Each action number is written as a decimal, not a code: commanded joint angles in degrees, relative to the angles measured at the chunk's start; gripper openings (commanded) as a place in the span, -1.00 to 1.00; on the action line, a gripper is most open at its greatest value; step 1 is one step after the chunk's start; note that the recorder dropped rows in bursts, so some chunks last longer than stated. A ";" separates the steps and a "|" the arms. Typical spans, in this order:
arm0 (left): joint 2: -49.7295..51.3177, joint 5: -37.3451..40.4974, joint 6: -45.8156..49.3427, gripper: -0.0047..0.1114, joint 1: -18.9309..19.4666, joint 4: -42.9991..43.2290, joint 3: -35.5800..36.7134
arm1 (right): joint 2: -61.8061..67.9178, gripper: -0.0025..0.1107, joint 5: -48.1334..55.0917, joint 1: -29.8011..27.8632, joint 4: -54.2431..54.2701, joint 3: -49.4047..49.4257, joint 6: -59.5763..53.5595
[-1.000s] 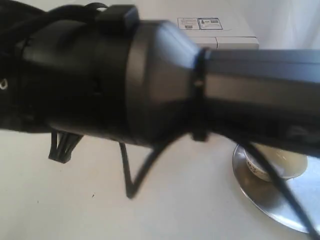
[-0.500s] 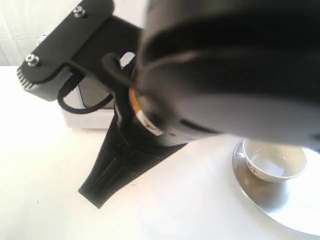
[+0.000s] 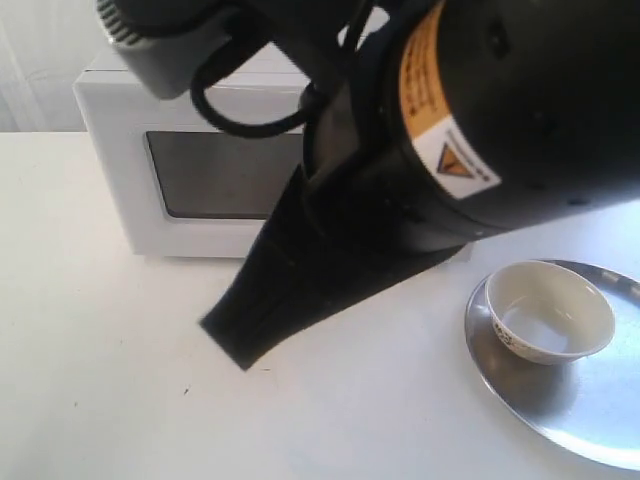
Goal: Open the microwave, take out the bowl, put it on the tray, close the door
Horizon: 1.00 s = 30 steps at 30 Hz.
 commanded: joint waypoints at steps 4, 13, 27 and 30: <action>-0.22 0.02 -0.10 -0.92 -0.21 -0.21 -0.24 | -2.89 -0.96 -19.12 -8.36 -0.62 4.75 1.08; -0.22 0.02 -0.10 -0.92 -0.21 -0.21 -0.24 | -7.90 -0.96 -64.80 -29.34 10.81 33.52 1.18; -0.22 0.02 -0.10 -0.92 -0.21 -0.21 -0.24 | -54.23 -0.96 -73.10 -57.48 9.87 70.80 1.18; -0.22 0.02 -0.10 -0.92 -0.21 -0.21 -0.24 | -62.72 -0.96 -75.33 -66.00 9.87 76.00 1.18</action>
